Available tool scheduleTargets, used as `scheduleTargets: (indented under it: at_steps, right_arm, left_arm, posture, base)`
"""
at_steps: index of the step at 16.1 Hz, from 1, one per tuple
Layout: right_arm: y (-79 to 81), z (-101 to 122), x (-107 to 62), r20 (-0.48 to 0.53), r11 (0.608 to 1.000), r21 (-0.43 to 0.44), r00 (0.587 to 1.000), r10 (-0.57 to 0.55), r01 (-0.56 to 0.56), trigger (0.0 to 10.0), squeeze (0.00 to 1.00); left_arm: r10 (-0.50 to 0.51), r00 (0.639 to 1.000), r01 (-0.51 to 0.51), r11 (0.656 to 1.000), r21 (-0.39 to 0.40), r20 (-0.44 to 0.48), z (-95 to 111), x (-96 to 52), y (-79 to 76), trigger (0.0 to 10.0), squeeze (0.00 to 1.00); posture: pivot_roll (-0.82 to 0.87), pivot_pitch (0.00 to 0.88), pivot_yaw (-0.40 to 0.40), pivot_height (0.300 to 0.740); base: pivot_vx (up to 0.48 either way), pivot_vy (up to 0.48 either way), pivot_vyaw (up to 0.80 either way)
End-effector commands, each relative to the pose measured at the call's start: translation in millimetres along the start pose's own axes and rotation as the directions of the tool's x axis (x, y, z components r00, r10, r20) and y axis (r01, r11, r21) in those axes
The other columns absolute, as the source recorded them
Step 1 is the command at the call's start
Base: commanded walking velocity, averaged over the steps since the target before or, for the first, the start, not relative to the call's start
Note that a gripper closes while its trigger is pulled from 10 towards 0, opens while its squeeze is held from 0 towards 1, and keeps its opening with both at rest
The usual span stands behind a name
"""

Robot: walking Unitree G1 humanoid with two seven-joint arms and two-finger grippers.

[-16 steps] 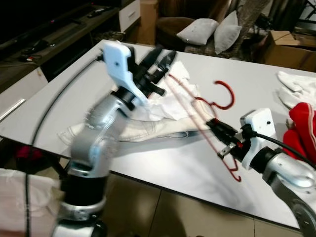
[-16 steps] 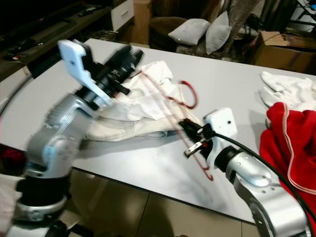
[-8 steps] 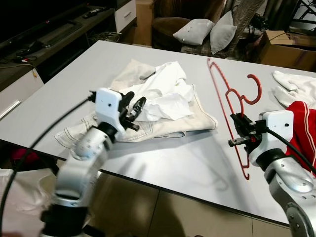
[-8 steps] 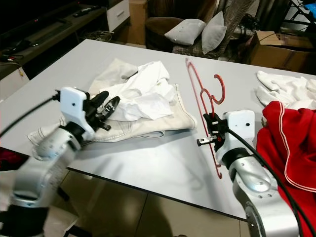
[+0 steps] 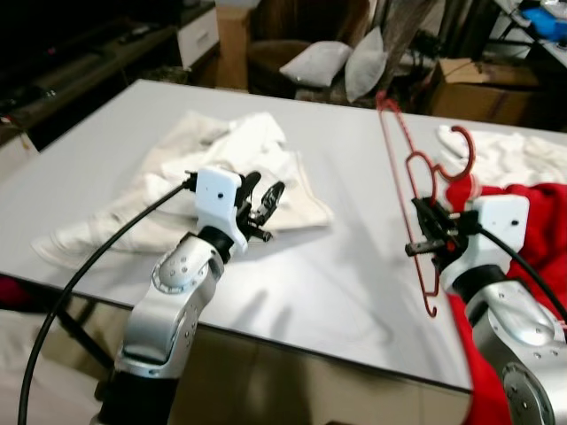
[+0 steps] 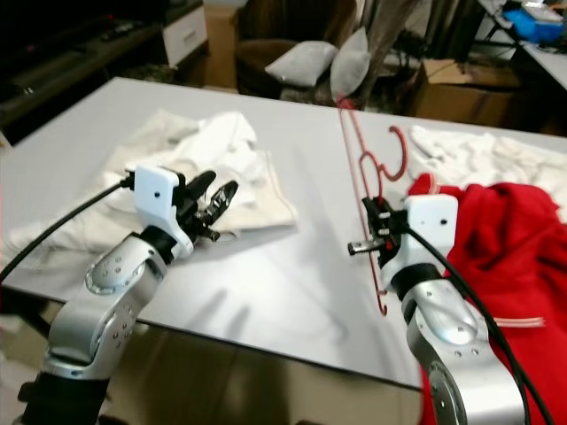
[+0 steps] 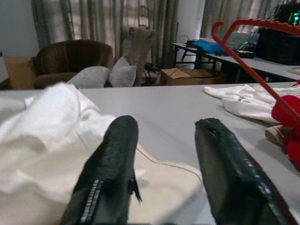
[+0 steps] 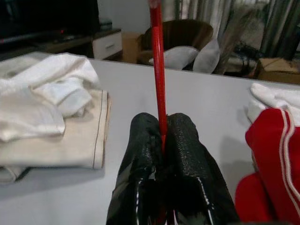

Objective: Hang hanger

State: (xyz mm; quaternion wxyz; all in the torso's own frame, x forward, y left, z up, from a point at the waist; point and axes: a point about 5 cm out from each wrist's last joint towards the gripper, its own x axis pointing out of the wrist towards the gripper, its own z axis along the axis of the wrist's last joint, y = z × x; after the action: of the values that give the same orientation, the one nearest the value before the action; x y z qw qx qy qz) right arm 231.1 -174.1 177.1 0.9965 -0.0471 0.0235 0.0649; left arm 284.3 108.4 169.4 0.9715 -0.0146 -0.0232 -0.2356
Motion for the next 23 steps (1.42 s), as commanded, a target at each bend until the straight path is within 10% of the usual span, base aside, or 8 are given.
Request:
scheduleTargets:
  at_steps: [1,7,14,15,16,17,23]
  right_arm:
    - [-0.3,10.3,-1.2,0.044,1.0,-0.008,0.999,-0.005,0.006,10.0,0.0]
    - [-3.1,25.0,-3.0,0.111,0.998,0.055,0.993,-0.041,0.035,10.0,0.0]
    - [-8.0,24.7,-3.0,0.099,0.995,0.072,0.992,-0.081,0.074,10.0,0.0]
    - [-9.6,24.4,-3.6,0.096,0.993,0.076,0.991,-0.095,0.088,10.0,0.0]
    - [-10.6,24.4,-3.9,0.096,0.992,0.076,0.99,-0.107,0.1,10.0,0.0]
    - [-13.7,24.7,-4.3,0.096,0.989,0.077,0.987,-0.132,0.125,10.0,0.0]
    - [-28.4,9.0,-6.3,0.009,0.984,0.041,0.985,-0.174,0.174,10.0,0.0]
  left_arm:
    - [0.016,1.0,-0.016,1.0,0.011,-0.004,0.2,-1.3,3.7,10.0,1.0]
    - [0.01,1.0,-0.011,1.0,0.022,0.014,3.9,2.2,3.2,10.0,1.0]
    - [0.026,1.0,-0.026,1.0,0.008,0.004,4.1,7.2,5.4,10.0,0.95]
    - [0.029,1.0,-0.029,0.999,0.012,-0.002,3.0,8.3,6.0,10.0,0.73]
    - [0.035,0.999,-0.035,0.999,0.017,-0.01,2.3,9.0,6.7,10.0,0.73]
    - [0.031,0.999,-0.031,0.999,0.034,-0.01,1.8,10.6,6.5,10.0,0.04]
    - [0.063,0.998,-0.063,0.998,-0.002,0.02,0.5,12.9,9.1,10.0,0.0]
  posture:
    - [-0.04,0.0,0.011,0.74]
    - [-0.06,0.0,0.016,0.74]
    - [-0.06,0.0,0.017,0.74]
    - [-0.06,0.0,0.021,0.74]
    - [-0.06,0.0,0.024,0.74]
    - [-0.06,0.0,0.027,0.74]
    - [-0.06,0.0,0.02,0.74]
  base:
    - [0.0,-0.48,0.0]
    - [0.0,-0.474,0.0]
    - [0.0,0.343,-0.64]
    - [0.0,0.266,-0.79]
    - [0.0,0.266,-0.79]
    - [0.0,0.0,-0.79]
    - [0.0,0.0,-0.2]
